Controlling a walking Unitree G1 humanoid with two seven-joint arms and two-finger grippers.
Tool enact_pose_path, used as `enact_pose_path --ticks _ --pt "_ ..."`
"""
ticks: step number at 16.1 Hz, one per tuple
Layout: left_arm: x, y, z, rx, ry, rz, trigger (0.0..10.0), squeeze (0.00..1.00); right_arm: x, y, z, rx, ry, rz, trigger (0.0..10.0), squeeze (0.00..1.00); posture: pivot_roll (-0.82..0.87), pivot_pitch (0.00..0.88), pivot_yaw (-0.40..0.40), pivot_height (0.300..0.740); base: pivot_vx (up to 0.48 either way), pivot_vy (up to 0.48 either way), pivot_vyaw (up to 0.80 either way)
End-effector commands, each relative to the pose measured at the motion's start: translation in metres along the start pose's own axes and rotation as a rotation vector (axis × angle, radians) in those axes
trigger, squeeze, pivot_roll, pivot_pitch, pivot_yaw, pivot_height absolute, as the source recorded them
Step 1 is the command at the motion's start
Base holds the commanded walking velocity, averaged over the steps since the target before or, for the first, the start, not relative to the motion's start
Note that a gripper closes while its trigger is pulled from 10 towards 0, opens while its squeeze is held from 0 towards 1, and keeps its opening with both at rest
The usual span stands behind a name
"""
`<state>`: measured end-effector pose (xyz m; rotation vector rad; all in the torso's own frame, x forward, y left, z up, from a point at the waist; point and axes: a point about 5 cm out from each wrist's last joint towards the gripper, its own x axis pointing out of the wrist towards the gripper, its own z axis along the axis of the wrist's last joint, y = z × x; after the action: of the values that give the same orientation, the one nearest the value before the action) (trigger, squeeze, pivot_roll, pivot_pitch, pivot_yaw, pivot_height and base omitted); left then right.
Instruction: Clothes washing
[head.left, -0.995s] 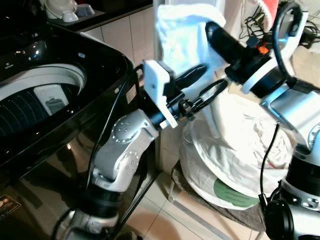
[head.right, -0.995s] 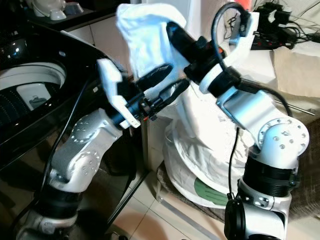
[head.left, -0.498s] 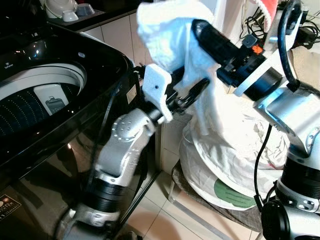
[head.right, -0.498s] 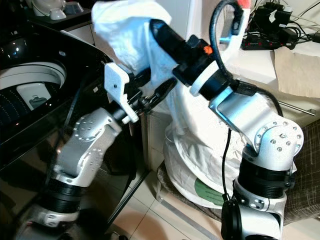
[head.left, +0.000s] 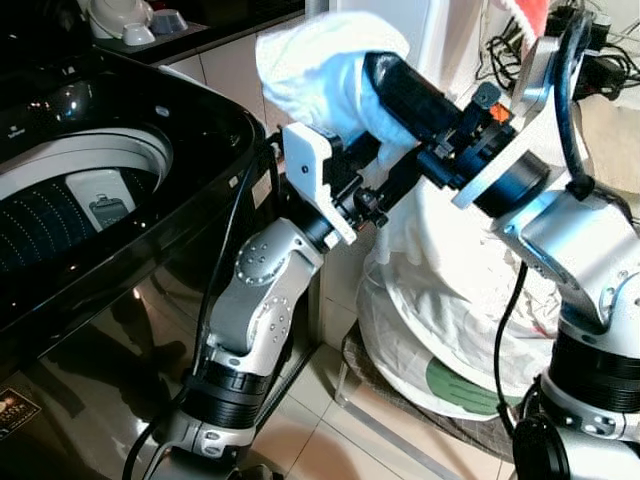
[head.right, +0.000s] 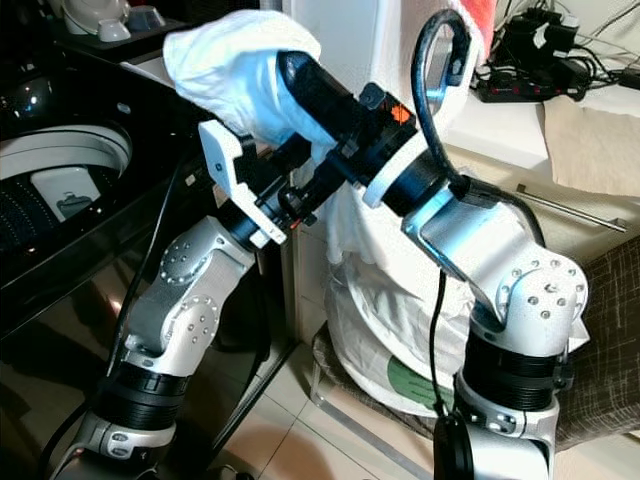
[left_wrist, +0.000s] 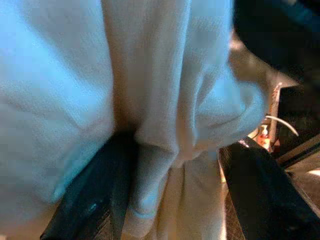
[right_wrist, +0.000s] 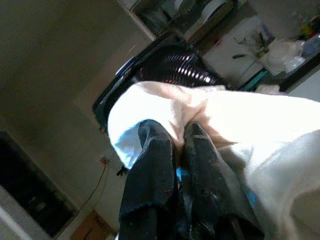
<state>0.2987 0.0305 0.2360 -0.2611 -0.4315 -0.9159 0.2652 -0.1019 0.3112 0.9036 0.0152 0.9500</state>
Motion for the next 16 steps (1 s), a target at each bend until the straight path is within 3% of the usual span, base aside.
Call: enact_pose_path --ticks 1,2,3,16 --pt "0.003 -0.002 -0.004 0.031 0.03 -0.008 10.0 0.0 0.001 0.007 -0.005 0.006 0.02 0.034 0.0 0.0 -0.12 0.0 0.013 0.74 0.0 0.0 0.0" --pt "0.003 0.005 -0.007 0.062 0.051 0.035 2.1 0.0 0.001 0.007 -0.006 0.011 0.017 0.033 0.0 0.0 -0.12 0.0 0.013 0.74 0.0 0.0 0.0" --pt "0.002 0.008 -0.007 0.068 0.053 0.047 0.0 0.0 0.0 0.007 -0.005 0.011 0.014 0.031 0.0 0.0 -0.11 0.0 0.015 0.74 0.0 0.0 0.0" --pt "-0.003 0.016 -0.007 0.079 0.058 0.062 0.0 0.0 -0.001 0.005 -0.003 0.001 0.004 0.015 0.0 0.0 -0.11 0.0 0.022 0.74 0.0 0.0 0.0"
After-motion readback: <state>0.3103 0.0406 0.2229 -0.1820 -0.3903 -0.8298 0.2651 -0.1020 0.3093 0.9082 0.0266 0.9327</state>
